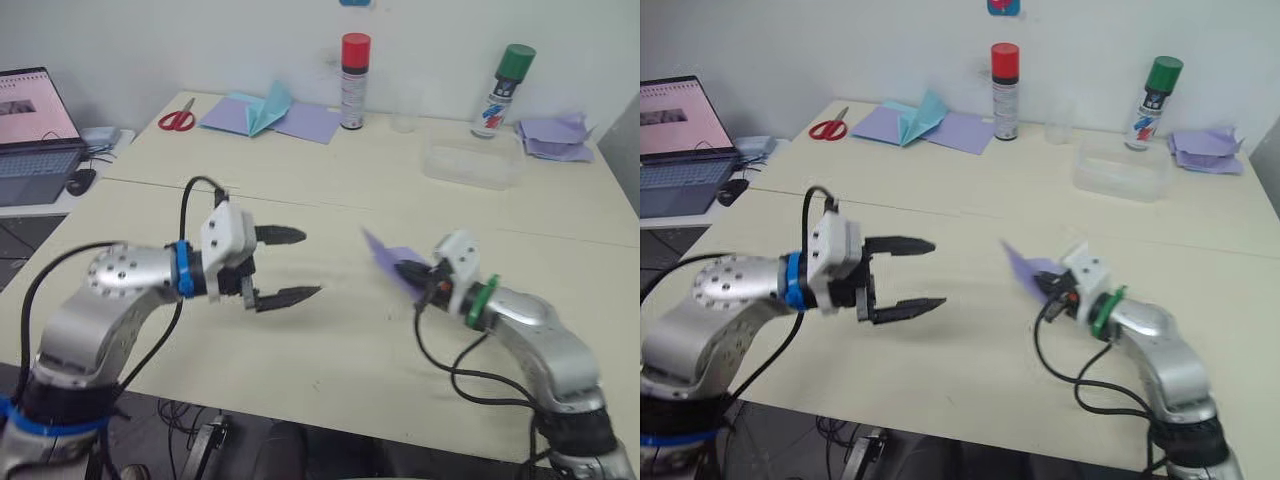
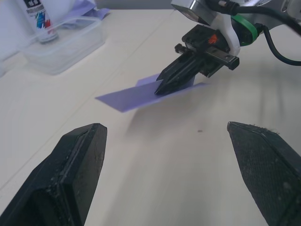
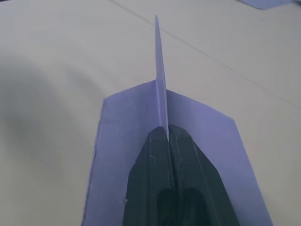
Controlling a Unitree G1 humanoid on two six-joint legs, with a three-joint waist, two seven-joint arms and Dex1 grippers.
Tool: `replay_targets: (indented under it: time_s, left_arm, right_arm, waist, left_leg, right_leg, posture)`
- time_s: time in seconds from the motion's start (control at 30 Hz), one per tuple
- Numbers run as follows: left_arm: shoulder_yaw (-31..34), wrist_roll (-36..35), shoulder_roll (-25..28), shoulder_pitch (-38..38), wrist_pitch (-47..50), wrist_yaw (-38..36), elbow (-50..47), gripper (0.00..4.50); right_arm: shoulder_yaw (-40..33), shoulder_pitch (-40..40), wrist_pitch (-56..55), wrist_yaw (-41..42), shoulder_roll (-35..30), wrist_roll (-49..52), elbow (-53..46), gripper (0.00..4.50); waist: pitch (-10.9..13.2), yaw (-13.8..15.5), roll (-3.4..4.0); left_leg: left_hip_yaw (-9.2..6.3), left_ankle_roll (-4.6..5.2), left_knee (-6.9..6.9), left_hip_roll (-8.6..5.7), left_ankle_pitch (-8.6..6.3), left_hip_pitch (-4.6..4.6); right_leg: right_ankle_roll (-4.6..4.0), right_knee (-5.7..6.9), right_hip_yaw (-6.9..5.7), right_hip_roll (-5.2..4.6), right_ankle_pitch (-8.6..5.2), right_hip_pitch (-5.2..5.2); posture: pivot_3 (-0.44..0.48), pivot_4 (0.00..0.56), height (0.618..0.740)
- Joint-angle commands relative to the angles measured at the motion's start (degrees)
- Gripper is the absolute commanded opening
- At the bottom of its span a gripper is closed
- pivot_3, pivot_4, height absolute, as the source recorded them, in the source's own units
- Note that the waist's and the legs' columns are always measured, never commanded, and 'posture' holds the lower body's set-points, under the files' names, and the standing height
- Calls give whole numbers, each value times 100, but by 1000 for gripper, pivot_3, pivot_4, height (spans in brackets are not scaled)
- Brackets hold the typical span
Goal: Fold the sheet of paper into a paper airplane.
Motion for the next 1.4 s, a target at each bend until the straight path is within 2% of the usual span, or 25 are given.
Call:
replay_targets:
  time_s: [0.03,0.2,0.3,0.53,0.63,0.97,1.0,1.07,1.13,1.2,1.27,1.4]
  left_arm:
    - [-495,105,-85,-481,55,-404,309,4500]
    - [-1133,549,-443,-1151,-385,-945,1054,4500]
    - [-1147,662,-706,-1406,-591,-1000,1370,4500]
    - [-1100,802,-743,-1435,-708,-1140,1528,4500]
    - [-1058,805,-729,-1401,-685,-1131,1495,4500]
    - [-889,746,-607,-1194,-582,-1068,1349,4500]
    - [-872,739,-590,-1173,-564,-1056,1333,4500]
    - [-820,742,-515,-1095,-582,-1078,1319,4500]
    - [-727,764,-354,-984,-641,-1173,1380,4500]
    - [-624,848,-162,-890,-819,-1302,1567,4500]
    - [-495,916,54,-821,-1004,-1451,1850,4500]
    - [-211,948,367,-794,-1363,-1723,2474,4500]
  right_arm:
    - [-628,202,627,-701,4,-65,-580,22]
    - [-919,275,981,-1585,388,-264,-375,22]
    - [-903,219,1164,-1809,616,-223,-215,22]
    - [-953,290,1381,-2076,857,-164,-139,22]
    - [-947,313,1238,-2089,879,-165,-174,625]
    - [-1117,-33,939,-1914,662,43,-537,4253]
    - [-1162,-130,1018,-1895,619,116,-590,4471]
    - [-1220,-280,1200,-1858,512,245,-702,4471]
    - [-1355,-470,1455,-1462,216,633,-780,4471]
    - [-1479,-494,1387,-639,-501,1009,-700,4471]
    - [-1636,-267,769,602,-1497,1192,-363,4471]
    - [-2041,354,-876,3319,-3037,1478,610,4471]
  waist:
    - [0,-23,1]
    - [1,-55,3]
    - [1,-60,3]
    - [1,-68,3]
    - [2,-67,4]
    - [3,-70,5]
    - [3,-71,6]
    - [3,-70,6]
    - [4,-71,7]
    - [4,-62,8]
    - [12,-30,20]
    - [17,-2,25]
  left_leg:
    - [0,-3,0,-2,2,-2]
    - [12,-7,-2,13,4,-2]
    - [11,-4,-1,22,3,-3]
    - [10,-3,-1,23,2,-8]
    - [9,-3,-1,21,2,-11]
    - [7,-3,-1,21,2,-13]
    - [9,-3,-1,21,2,-13]
    - [7,-3,0,22,2,-14]
    - [5,-3,0,22,2,-15]
    - [7,-3,-1,22,2,-17]
    - [10,-1,0,19,2,-21]
    - [17,3,4,17,0,-32]
  right_leg:
    - [0,1,2,0,0,-1]
    - [0,5,2,10,0,-11]
    - [0,7,4,22,0,-13]
    - [0,10,8,24,0,-13]
    - [0,9,9,24,0,-14]
    - [0,9,8,24,0,-15]
    - [0,10,9,24,0,-16]
    - [0,10,7,24,0,-17]
    - [0,11,6,24,0,-16]
    - [0,10,7,24,0,-18]
    - [0,8,7,23,0,-19]
    - [0,-7,-8,22,0,-9]
  posture:
    - [0,150,740]
    - [0,150,740]
    - [0,150,740]
    - [0,150,740]
    - [0,150,740]
    - [0,150,740]
    - [0,150,740]
    - [0,150,740]
    - [0,150,740]
    - [0,150,740]
    - [0,150,740]
    - [0,150,740]
